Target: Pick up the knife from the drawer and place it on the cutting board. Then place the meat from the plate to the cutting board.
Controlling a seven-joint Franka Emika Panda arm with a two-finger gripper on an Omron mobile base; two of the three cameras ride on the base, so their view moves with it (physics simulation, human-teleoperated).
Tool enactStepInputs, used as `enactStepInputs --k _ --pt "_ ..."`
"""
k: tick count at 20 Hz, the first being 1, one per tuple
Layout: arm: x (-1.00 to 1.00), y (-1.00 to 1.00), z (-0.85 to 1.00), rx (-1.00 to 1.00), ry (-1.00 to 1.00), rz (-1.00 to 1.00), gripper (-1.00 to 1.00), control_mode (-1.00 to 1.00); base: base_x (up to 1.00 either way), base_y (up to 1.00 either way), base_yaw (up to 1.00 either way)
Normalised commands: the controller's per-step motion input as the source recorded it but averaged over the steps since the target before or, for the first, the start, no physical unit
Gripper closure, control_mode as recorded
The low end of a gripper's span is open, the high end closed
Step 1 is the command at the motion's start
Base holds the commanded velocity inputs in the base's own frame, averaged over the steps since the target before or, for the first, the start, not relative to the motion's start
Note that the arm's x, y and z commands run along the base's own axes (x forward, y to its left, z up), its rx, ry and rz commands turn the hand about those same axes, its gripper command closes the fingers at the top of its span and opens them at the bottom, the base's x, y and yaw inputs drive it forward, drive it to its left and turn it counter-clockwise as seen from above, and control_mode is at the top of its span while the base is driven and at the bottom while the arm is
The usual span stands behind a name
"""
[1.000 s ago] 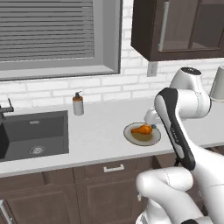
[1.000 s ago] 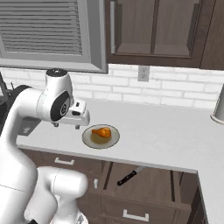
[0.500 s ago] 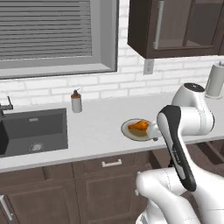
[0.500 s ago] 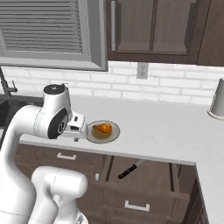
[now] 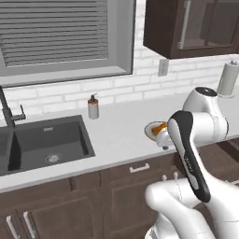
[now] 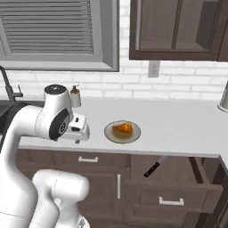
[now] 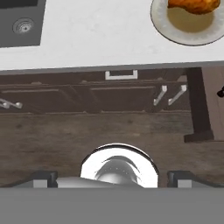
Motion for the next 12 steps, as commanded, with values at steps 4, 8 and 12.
enactStepInputs --k 4,8,12 --pt "0.0 0.0 0.0 0.0 0.0 0.0 -1.0 1.0 0.12 0.08 -0.39" --pt "0.0 0.0 0.0 0.0 0.0 0.0 -1.0 1.0 0.01 -0.02 -0.4" --pt "0.0 0.0 0.0 0.0 0.0 0.0 -1.0 1.0 0.11 0.0 -0.36"
